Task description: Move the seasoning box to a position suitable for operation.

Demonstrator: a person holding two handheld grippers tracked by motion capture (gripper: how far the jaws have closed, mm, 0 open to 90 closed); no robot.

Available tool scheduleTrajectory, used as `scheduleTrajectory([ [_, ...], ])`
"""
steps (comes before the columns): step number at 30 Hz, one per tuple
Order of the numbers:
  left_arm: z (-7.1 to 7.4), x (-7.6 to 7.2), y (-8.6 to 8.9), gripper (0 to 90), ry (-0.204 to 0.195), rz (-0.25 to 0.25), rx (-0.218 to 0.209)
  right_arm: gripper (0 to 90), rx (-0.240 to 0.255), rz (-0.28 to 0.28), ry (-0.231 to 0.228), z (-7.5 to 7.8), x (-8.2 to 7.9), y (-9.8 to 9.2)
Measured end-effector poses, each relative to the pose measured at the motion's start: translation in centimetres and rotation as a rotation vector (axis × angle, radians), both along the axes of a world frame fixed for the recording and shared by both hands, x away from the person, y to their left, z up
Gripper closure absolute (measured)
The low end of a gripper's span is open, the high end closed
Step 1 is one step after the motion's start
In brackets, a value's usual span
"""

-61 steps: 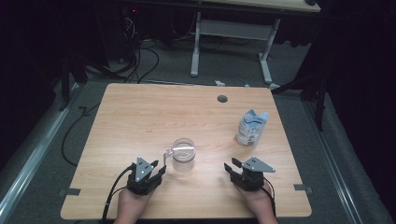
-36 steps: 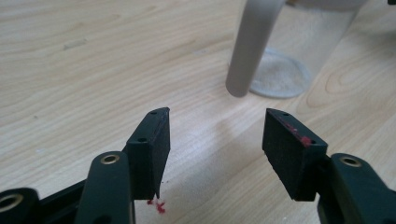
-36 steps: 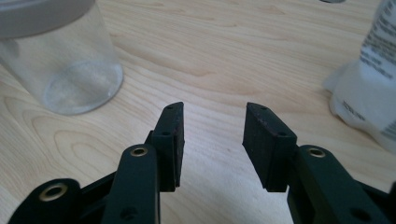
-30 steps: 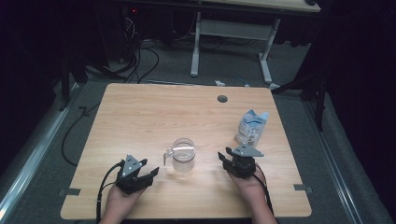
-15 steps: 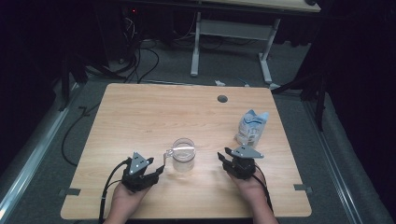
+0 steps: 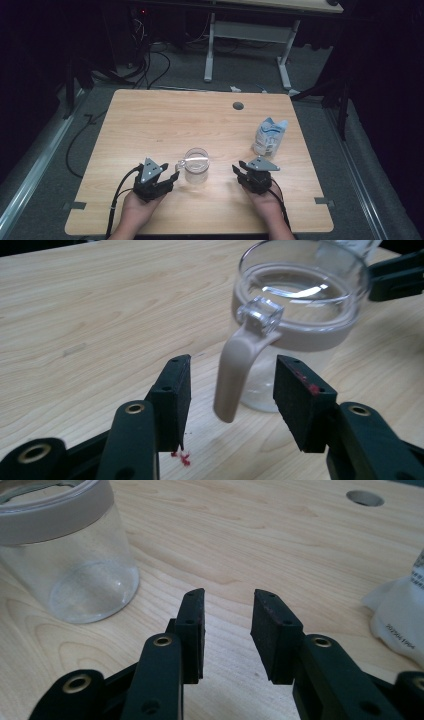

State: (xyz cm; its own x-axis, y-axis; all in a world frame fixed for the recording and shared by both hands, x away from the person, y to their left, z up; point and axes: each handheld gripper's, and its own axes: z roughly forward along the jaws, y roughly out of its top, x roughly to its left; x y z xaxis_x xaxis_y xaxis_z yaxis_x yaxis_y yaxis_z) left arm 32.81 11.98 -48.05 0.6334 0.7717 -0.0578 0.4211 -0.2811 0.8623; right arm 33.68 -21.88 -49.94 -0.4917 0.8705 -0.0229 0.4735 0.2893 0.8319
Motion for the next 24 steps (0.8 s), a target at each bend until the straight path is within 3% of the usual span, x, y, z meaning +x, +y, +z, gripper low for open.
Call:
scheduleTrajectory([
  [3, 0.5, 0.1, 0.1, 52.5, 0.008, -0.03, -0.05, 66.7, -0.004, 0.008, -0.002, 0.0, -0.2, 0.1],
  [6, 0.9, 0.0, -0.1, 54.5, -0.015, -0.041, -0.035, 67.0, -0.011, 0.017, -0.012, -0.1, -0.3, 0.2],
  [12, 1.3, 0.4, -0.5, 63.5, -0.026, -0.017, -0.056, 68.7, 0.007, 0.053, 0.003, -0.3, -0.4, 0.4],
  [18, 1.9, 0.9, -0.3, 77.8, -0.02, 0.016, -0.112, 68.5, 0.01, 0.061, -0.001, -0.4, -0.4, 0.5],
  [20, 2.0, 1.0, -0.5, 81.5, -0.023, 0.024, -0.108, 68.6, 0.013, 0.06, 0.003, -0.4, -0.5, 0.6],
  [21, 2.2, 1.1, -0.8, 88.4, -0.035, 0.026, -0.09, 71.6, 0.016, 0.07, 0.002, -0.4, -0.5, 0.5],
  [24, 2.3, 1.4, -1.2, 89.8, -0.048, 0.039, -0.085, 72.7, 0.023, 0.08, 0.006, -0.3, -0.5, 0.5],
])
